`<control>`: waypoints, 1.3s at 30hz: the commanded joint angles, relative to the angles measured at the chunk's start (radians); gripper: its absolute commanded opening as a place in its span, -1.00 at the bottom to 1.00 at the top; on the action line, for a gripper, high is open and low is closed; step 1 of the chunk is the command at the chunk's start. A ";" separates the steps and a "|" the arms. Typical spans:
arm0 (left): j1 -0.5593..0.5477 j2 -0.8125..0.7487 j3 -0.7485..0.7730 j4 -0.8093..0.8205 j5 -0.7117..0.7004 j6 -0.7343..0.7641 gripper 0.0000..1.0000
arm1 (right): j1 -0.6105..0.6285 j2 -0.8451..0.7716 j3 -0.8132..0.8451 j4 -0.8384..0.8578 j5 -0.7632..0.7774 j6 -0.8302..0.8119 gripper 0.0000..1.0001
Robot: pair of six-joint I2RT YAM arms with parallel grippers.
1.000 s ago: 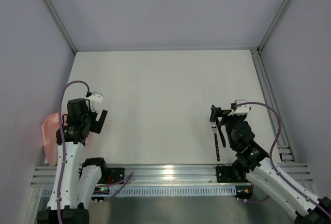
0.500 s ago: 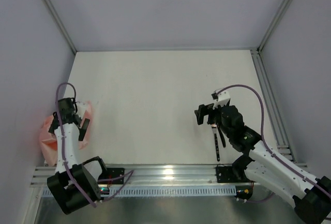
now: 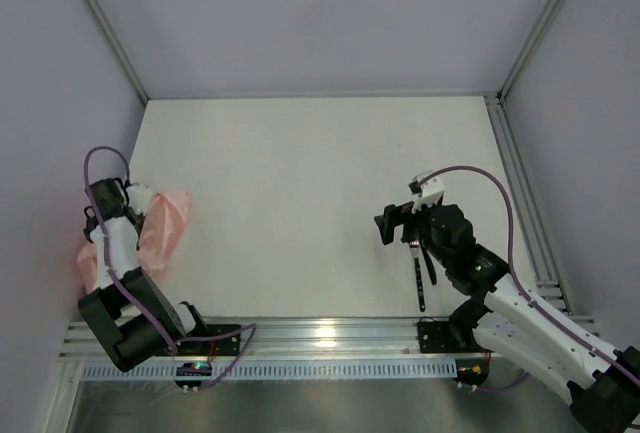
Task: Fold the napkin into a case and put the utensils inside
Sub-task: Pick up the crumpled napkin from the corner of the board, then place the crumpled napkin at the center of the board.
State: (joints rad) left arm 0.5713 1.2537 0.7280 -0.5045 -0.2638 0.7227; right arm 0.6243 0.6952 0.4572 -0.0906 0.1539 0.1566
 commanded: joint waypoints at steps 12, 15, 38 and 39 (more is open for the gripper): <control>-0.863 0.039 0.727 -0.578 0.544 -0.387 -1.00 | -0.009 0.208 0.331 -0.224 0.070 0.038 0.99; -0.926 0.204 0.896 -0.692 0.688 -0.356 -1.00 | -0.020 0.230 0.385 -0.253 0.067 0.031 0.99; -0.688 0.396 0.753 -0.466 0.620 -0.353 0.98 | -0.048 0.688 0.412 -0.129 -0.159 0.193 0.48; -0.682 0.336 0.714 -0.473 0.606 -0.335 0.98 | -0.037 0.711 0.422 -0.109 -0.159 0.187 0.48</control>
State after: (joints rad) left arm -0.1532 1.7439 1.5150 -1.0199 0.3557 0.3927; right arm 0.5579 1.3464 0.8707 -0.2913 0.0223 0.2913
